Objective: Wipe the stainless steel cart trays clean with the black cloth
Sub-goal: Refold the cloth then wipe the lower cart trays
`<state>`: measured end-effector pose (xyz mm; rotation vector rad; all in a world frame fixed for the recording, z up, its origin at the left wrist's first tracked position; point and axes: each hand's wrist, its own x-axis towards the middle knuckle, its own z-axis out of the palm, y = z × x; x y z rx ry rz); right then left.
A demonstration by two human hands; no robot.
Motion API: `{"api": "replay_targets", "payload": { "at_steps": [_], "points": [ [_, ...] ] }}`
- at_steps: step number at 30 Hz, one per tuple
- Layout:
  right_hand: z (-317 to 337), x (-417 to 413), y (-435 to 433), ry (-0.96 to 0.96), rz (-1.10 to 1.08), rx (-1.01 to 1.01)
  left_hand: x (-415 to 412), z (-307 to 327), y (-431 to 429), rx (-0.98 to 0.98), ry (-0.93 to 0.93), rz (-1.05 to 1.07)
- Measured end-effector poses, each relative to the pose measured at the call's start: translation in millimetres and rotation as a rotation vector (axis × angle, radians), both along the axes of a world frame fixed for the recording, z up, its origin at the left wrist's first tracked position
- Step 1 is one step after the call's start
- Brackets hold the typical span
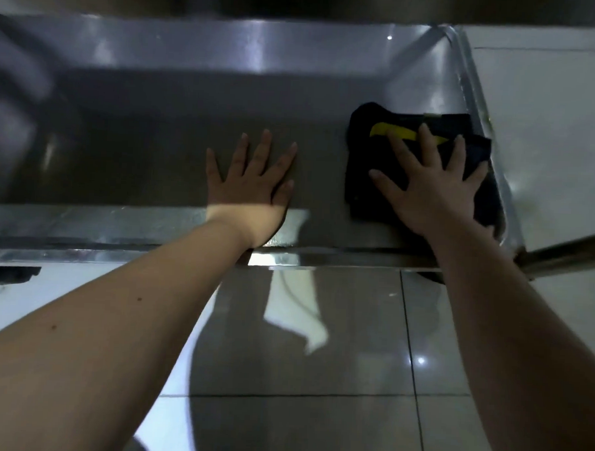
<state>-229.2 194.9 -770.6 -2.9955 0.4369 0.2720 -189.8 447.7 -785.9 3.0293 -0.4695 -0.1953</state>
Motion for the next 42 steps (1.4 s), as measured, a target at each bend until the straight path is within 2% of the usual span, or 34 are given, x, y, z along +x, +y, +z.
{"api": "replay_targets", "payload": {
  "at_steps": [4, 10, 14, 17, 22, 29, 35, 42],
  "points": [
    [-1.1, -49.7, 15.9, 0.067, -0.002, -0.048, -1.6, 2.4, -2.6, 0.007, 0.005, 0.011],
    [-7.2, -38.1, 19.1, 0.029, -0.015, -0.039, 3.4, 3.9, 0.8, 0.014, 0.011, 0.013],
    [-8.3, -38.9, 16.4, -0.015, -0.023, -0.048, 12.3, 8.2, 7.7, -0.115, 0.063, -0.009],
    [-6.2, -38.8, 16.6, -0.014, -0.034, -0.069, 29.4, 16.9, 43.4, -0.216, 0.04, -0.031],
    [-3.2, -38.5, 18.2, -0.013, -0.027, -0.074, 28.3, 4.2, 88.1, 0.009, 0.003, -0.029],
    [2.2, -30.0, 42.8, 0.055, -0.072, -0.06, 28.2, -4.0, 87.6, 0.012, -0.031, -0.041],
    [1.6, -23.3, 150.2, 0.021, 0.137, 0.009, 28.7, -3.2, 86.3, -0.006, -0.055, -0.044],
    [-1.3, -21.8, 155.4, 0.029, 0.112, 0.038, 25.9, -2.7, 86.3, -0.018, -0.053, -0.022]
  ]
}}
